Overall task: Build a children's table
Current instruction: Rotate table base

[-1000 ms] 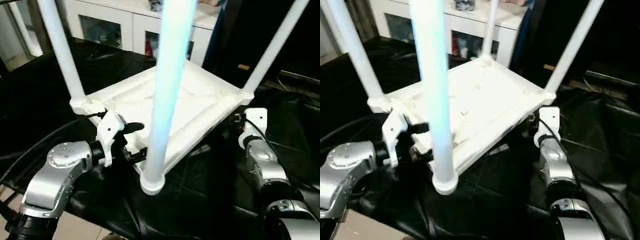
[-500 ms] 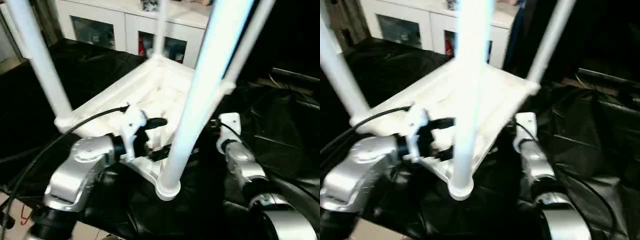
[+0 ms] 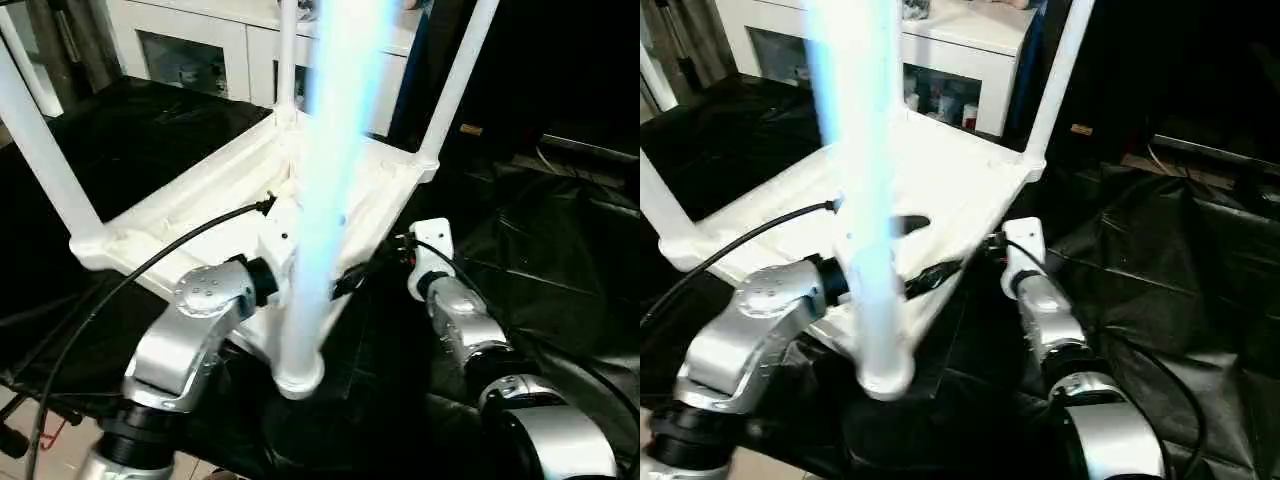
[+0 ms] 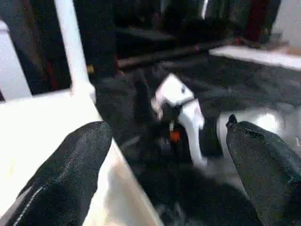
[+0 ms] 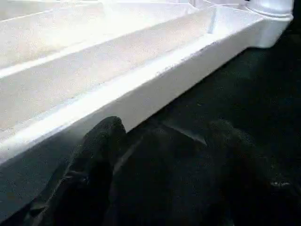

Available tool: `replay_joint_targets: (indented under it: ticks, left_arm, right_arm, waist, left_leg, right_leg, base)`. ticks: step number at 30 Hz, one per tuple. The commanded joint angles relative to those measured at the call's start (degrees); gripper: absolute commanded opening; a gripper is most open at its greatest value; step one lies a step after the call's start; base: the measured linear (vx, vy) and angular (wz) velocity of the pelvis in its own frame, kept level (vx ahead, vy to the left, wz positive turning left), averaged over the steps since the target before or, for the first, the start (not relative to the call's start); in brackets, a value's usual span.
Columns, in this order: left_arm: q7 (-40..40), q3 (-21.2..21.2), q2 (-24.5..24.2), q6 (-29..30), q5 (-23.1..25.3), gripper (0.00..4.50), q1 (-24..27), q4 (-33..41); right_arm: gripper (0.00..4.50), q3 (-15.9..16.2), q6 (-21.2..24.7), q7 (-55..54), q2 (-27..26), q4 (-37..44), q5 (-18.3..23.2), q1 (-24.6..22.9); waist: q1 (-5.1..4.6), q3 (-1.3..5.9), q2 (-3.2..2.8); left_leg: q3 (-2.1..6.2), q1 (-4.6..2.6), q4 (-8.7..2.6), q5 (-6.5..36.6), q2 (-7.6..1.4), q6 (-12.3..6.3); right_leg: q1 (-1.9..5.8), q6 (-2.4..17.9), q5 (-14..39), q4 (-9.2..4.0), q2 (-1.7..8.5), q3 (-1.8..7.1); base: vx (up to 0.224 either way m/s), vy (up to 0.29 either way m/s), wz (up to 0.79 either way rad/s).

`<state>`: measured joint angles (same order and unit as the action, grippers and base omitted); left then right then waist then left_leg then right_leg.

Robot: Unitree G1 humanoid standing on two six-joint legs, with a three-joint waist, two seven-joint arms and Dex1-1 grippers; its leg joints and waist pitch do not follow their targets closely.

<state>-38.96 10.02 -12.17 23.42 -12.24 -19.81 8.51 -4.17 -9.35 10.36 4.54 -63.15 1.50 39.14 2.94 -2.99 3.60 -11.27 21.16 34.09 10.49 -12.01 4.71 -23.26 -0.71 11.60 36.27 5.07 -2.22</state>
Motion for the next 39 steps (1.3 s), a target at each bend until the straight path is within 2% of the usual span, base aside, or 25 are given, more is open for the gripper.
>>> replay_joint_targets:
  ticks: [1,4,5,6,8,9,10,11,12,13,14,17,18,20,22,24,25,26,28,34,36,37,39]
  left_arm:
    - [0.1,-2.8,-0.9,-0.8,-1.4,4.44,-0.3,-2.1]
    - [-4.5,-5.8,-5.1,-2.8,-3.3,4.44,0.4,-5.5]
    - [-8.4,-7.0,-9.0,-3.7,-3.7,4.44,0.8,-7.6]
    - [-9.9,-7.4,-10.4,-3.6,-3.9,4.44,1.0,-8.2]
    - [-11.0,-7.8,-11.4,-3.3,-4.2,4.44,1.0,-8.5]
    - [-15.4,-8.0,-15.2,-3.0,-4.7,4.44,1.3,-9.4]
    - [-15.4,-8.0,-15.2,-3.0,-4.7,4.44,1.3,-9.4]
    - [-22.1,-7.1,-20.7,-2.6,-5.3,4.44,2.1,-9.8]
    - [-22.1,-7.1,-20.7,-2.6,-5.3,4.44,2.1,-9.8]
    - [-25.8,-6.4,-23.4,-2.5,-5.7,4.44,2.7,-9.6]
    - [-29.2,-5.5,-26.0,-3.3,-5.7,4.44,3.3,-9.3]
    - [-36.0,-4.4,-29.6,-9.4,-5.8,4.44,4.7,-8.6]
    - [-36.8,-4.2,-30.0,-7.9,-6.4,4.44,4.6,-8.1]
    - [-38.4,-2.7,-30.8,-5.7,-6.3,4.44,4.2,-6.9]
    - [-38.9,-1.4,-31.2,-6.4,-4.9,4.44,4.0,-6.7]
    - [-37.1,1.5,-30.5,-9.1,-1.1,4.44,2.6,-9.2]
    - [-36.5,2.5,-29.8,-9.8,0.0,4.44,2.0,-10.4]
    - [-36.1,3.2,-29.1,-10.2,0.7,4.44,1.7,-11.1]
    - [-35.5,4.2,-27.8,-11.5,1.7,4.44,1.3,-12.1]
    - [-29.0,4.7,-20.9,-11.7,2.5,4.44,-0.5,-14.7]
    - [-27.3,4.5,-18.4,-11.4,1.7,4.44,-1.5,-15.2]
    - [-27.0,4.5,-17.3,-11.3,0.9,4.44,-1.9,-15.0]
    - [-26.7,4.4,-16.0,-10.8,0.4,4.44,-2.5,-14.8]
  right_arm:
    - [3.16,-0.9,-0.9,-0.3,0.7,0.0,0.3,1.5]
    - [3.16,-1.3,-1.1,0.6,1.7,0.3,0.7,1.1]
    - [3.16,-1.4,-1.4,1.4,2.4,0.4,0.6,0.8]
    - [3.16,-1.4,-1.6,1.8,2.7,0.3,0.6,0.6]
    - [3.16,-1.3,-1.8,2.1,2.9,0.2,0.5,0.5]
    - [3.16,-1.2,-2.2,2.9,3.5,0.1,0.6,0.2]
    - [3.16,-1.2,-2.2,2.9,3.5,0.1,0.6,0.2]
    - [3.16,-0.9,-2.4,4.1,4.1,0.2,0.5,-0.2]
    - [3.16,-0.9,-2.4,4.1,4.1,0.2,0.5,-0.2]
    - [3.16,-0.6,-2.5,4.8,4.4,0.2,0.3,-0.3]
    - [3.16,-0.2,-2.6,5.3,4.7,0.2,0.0,-0.3]
    - [3.16,0.0,-2.6,6.0,4.8,0.1,-0.2,-0.4]
    - [3.16,0.0,-2.6,6.0,4.8,0.1,-0.2,-0.4]
    - [3.16,0.3,-2.7,6.0,4.5,-0.2,-0.6,-0.2]
    - [3.16,0.5,-2.7,5.8,4.2,-0.4,-0.8,0.0]
    - [3.16,0.7,-2.7,5.6,3.4,-0.6,-0.9,0.4]
    - [3.16,0.8,-2.6,5.7,2.9,-0.6,-0.9,0.5]
    - [3.16,1.0,-2.5,5.9,2.6,-0.5,-0.9,0.5]
    - [3.16,1.2,-2.4,6.1,2.0,-0.4,-0.9,0.6]
    - [3.16,2.5,-2.2,6.4,-0.1,-0.3,-1.4,0.7]
    - [3.16,2.7,-2.2,6.9,-0.5,0.0,-1.4,0.8]
    - [3.16,2.7,-2.2,7.3,-0.6,0.0,-1.4,0.8]
    - [3.16,2.8,-2.2,7.8,-0.7,0.0,-1.4,0.9]
  waist:
    - [0.63,3.87,-0.35]
    - [0.81,3.87,-0.52]
    - [0.82,3.90,-0.58]
    - [0.91,3.93,-0.70]
    - [0.91,3.93,-0.83]
    - [1.16,3.96,-0.82]
    - [1.35,3.94,-0.93]
    - [1.48,3.97,-0.91]
    - [1.65,3.98,-0.97]
    - [1.50,3.92,-1.04]
    - [1.55,3.84,-1.13]
    - [1.76,3.70,-1.26]
    - [1.88,3.64,-1.46]
    - [2.02,3.64,-1.48]
    - [1.96,3.47,-1.41]
    - [1.99,3.45,-1.45]
    - [1.94,3.45,-1.70]
    - [1.82,3.50,-1.48]
    - [1.66,3.51,-1.61]
    - [1.11,3.60,-1.59]
    - [1.05,3.62,-1.48]
    - [0.91,3.58,-1.23]
    - [0.93,3.59,-1.22]
  left_leg:
    - [0.13,-0.56,-3.50,8.8,-0.61,-1.76]
    - [0.24,-0.82,-3.56,9.0,-0.48,-1.68]
    - [0.26,-0.86,-3.64,9.1,-0.49,-1.58]
    - [0.27,-0.98,-3.64,9.1,-0.50,-1.47]
    - [0.20,-1.03,-3.68,8.5,-0.62,-0.91]
    - [0.11,-1.16,-3.64,8.3,-0.61,-0.98]
    - [0.12,-1.24,-3.67,8.4,-0.61,-1.10]
    - [0.14,-1.19,-3.72,8.2,-0.59,-1.15]
    - [0.20,-1.23,-3.73,8.2,-0.55,-1.19]
    - [0.19,-1.03,-3.81,8.3,-0.54,-1.19]
    - [0.18,-1.17,-3.87,8.8,-0.57,-0.74]
    - [0.18,-1.24,-4.07,10.2,-0.74,0.10]
    - [0.08,-1.43,-4.18,11.1,-0.77,1.02]
    - [0.01,-1.59,-4.19,11.7,-0.78,1.59]
    - [0.11,-1.35,-4.36,13.2,-0.78,2.05]
    - [0.20,-1.36,-4.38,14.1,-0.84,2.29]
    - [0.25,-1.34,-4.41,14.4,-0.84,2.60]
    - [0.33,-1.14,-4.43,14.3,-0.83,2.85]
    - [0.36,-1.15,-4.43,14.4,-0.78,2.97]
    - [0.44,-0.94,-4.41,14.4,-0.81,2.47]
    - [0.49,-1.00,-4.38,15.1,-0.83,2.41]
    - [0.50,-0.86,-4.41,15.1,-0.83,2.34]
    - [0.56,-0.82,-4.36,14.8,-0.86,1.98]
  right_leg:
    - [2.73,12.7,2.2,-3.44,1.85,1.62]
    - [2.51,12.2,2.8,-3.45,1.71,1.54]
    - [2.49,12.1,3.0,-3.38,1.68,1.52]
    - [2.41,12.1,3.0,-3.32,1.68,1.49]
    - [2.42,12.7,1.1,-3.06,1.63,1.52]
    - [2.35,13.1,0.2,-3.04,1.64,1.53]
    - [2.25,13.2,0.3,-3.01,1.72,1.51]
    - [2.33,13.3,0.2,-2.95,1.73,1.50]
    - [2.29,13.3,0.6,-2.91,1.81,1.48]
    - [2.38,13.3,0.5,-2.82,1.67,1.51]
    - [2.35,13.3,1.2,-2.91,1.78,1.55]
    - [2.29,13.4,2.7,-3.19,1.99,1.68]
    - [2.09,13.6,2.8,-3.02,1.89,1.70]
    - [2.04,13.6,2.9,-3.02,1.85,1.71]
    - [2.18,13.1,5.0,-3.28,2.01,1.82]
    - [2.16,12.5,6.8,-3.51,2.14,1.93]
    - [2.13,12.3,7.5,-3.53,2.18,1.99]
    - [2.31,12.1,7.5,-3.49,2.21,2.00]
    - [2.22,12.3,7.6,-3.55,2.18,1.98]
    - [2.36,13.2,6.4,-3.47,2.07,1.89]
    - [2.39,13.1,7.5,-3.63,2.17,1.89]
    - [2.46,13.0,7.9,-3.69,2.20,1.90]
    - [2.44,13.1,8.2,-3.70,2.31,1.90]
  base:
    - [0.000,0.000,0.00]
    - [0.000,0.000,0.00]
    - [0.000,0.000,0.00]
    - [0.000,0.000,0.00]
    - [0.000,0.000,0.00]
    - [0.000,0.000,0.00]
    - [0.000,0.000,0.00]
    - [0.000,0.000,0.00]
    - [0.000,0.000,0.00]
    - [0.000,0.000,0.00]
    - [0.000,0.000,0.00]
    - [0.000,0.000,0.00]
    - [0.000,0.000,0.00]
    - [0.000,0.000,0.00]
    - [0.000,0.000,0.00]
    - [0.000,0.000,0.00]
    - [0.000,0.000,0.00]
    - [0.000,0.000,0.00]
    - [0.000,0.000,0.00]
    - [0.000,0.000,0.00]
    - [0.000,0.000,0.00]
    - [0.000,0.000,0.00]
    - [0.000,0.000,0.00]
